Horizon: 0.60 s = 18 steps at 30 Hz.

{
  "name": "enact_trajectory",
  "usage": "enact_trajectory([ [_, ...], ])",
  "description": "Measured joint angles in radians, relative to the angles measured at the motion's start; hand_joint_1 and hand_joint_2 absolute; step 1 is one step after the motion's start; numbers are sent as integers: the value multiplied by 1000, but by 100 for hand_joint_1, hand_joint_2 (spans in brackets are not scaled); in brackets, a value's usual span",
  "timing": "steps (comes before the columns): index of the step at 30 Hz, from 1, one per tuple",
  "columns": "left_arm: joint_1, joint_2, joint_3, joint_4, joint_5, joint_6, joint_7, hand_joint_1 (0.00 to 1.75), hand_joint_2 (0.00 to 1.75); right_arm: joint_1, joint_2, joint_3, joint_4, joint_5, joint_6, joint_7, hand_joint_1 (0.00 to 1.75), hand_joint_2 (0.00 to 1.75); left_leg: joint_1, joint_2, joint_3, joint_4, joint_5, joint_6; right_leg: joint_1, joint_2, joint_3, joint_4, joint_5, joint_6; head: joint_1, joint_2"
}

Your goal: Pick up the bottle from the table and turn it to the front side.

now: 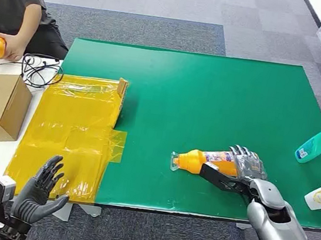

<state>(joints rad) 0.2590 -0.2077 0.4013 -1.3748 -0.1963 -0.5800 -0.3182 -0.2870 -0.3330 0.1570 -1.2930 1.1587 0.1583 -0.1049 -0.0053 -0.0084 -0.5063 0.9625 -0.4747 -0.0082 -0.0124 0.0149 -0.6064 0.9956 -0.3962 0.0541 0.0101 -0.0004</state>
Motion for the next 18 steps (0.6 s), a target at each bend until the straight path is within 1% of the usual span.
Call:
enact_trajectory([
  [18, 4, 5, -3, 1, -3, -7, -5, 0, 175, -77, -24, 45, 80, -6, -5, -20, 0, 175, 0, 0, 0, 0, 0, 0, 0, 0, 0, 0, 0, 0, 0, 0],
])
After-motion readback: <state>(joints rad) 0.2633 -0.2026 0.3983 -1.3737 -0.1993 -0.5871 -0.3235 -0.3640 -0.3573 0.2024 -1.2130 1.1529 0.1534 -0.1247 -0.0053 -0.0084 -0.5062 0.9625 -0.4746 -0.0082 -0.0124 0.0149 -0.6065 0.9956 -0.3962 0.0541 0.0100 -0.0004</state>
